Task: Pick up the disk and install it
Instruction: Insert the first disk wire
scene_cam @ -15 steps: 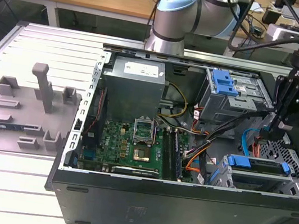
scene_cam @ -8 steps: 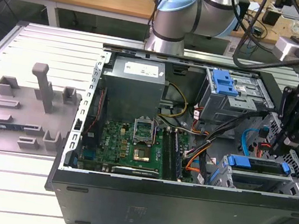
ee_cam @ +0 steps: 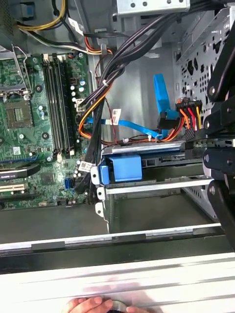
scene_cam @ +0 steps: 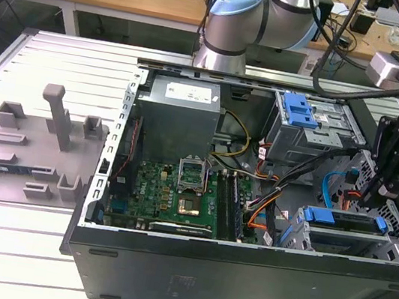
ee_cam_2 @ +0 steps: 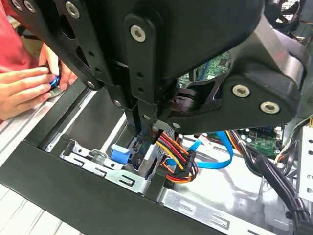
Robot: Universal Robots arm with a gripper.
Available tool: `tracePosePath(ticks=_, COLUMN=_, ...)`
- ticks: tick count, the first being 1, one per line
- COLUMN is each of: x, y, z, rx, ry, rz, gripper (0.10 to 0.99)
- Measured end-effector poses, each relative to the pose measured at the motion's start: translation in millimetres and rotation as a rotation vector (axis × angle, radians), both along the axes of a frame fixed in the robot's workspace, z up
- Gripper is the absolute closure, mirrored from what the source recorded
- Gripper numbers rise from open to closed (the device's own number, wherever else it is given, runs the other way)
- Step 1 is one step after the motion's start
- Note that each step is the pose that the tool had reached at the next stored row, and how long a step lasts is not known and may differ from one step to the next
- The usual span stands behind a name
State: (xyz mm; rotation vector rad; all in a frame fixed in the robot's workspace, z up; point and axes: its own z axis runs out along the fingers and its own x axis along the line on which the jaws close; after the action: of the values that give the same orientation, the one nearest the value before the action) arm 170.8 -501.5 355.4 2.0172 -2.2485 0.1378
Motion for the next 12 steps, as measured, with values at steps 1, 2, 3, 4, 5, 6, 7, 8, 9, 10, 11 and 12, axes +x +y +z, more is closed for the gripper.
tracePosePath(ticks=1, x=-0.7, y=-0.9, z=0.0, rx=0.002, ry=0.0, rz=0.015, gripper=0.918)
tracePosePath(ticks=2, x=-0.9, y=-1.0, z=0.0, rx=0.002, ry=-0.0001, rz=0.027, gripper=0.918)
tracePosePath(ticks=3, x=-1.0, y=-1.2, z=0.0, rx=0.002, ry=-0.0001, rz=0.035, gripper=0.918)
tracePosePath(ticks=4, x=-1.3, y=-2.3, z=0.1, rx=0.002, ry=-0.0003, rz=0.05, gripper=0.918)
tracePosePath(ticks=5, x=-1.2, y=-3.2, z=0.0, rx=0.003, ry=-0.0003, rz=0.051, gripper=0.918)
tracePosePath(ticks=6, x=-1.2, y=-3.2, z=0.0, rx=0.004, ry=-0.0003, rz=0.051, gripper=0.918)
tracePosePath(ticks=7, x=-1.3, y=-3.2, z=0.0, rx=0.004, ry=-0.0003, rz=0.051, gripper=0.918)
tracePosePath(ticks=8, x=-1.3, y=-3.2, z=0.0, rx=0.004, ry=-0.0004, rz=0.051, gripper=0.918)
tracePosePath(ticks=9, x=-1.3, y=-3.5, z=0.1, rx=0.004, ry=-0.0004, rz=0.05, gripper=0.918)
tracePosePath(ticks=10, x=-1.3, y=-3.8, z=0.0, rx=0.004, ry=-0.0004, rz=0.046, gripper=0.918)
tracePosePath(ticks=11, x=-1.4, y=-4.3, z=0.1, rx=0.004, ry=-0.0004, rz=0.042, gripper=0.918)
tracePosePath(ticks=12, x=-1.3, y=-4.9, z=0.0, rx=0.004, ry=-0.0004, rz=0.039, gripper=0.918)
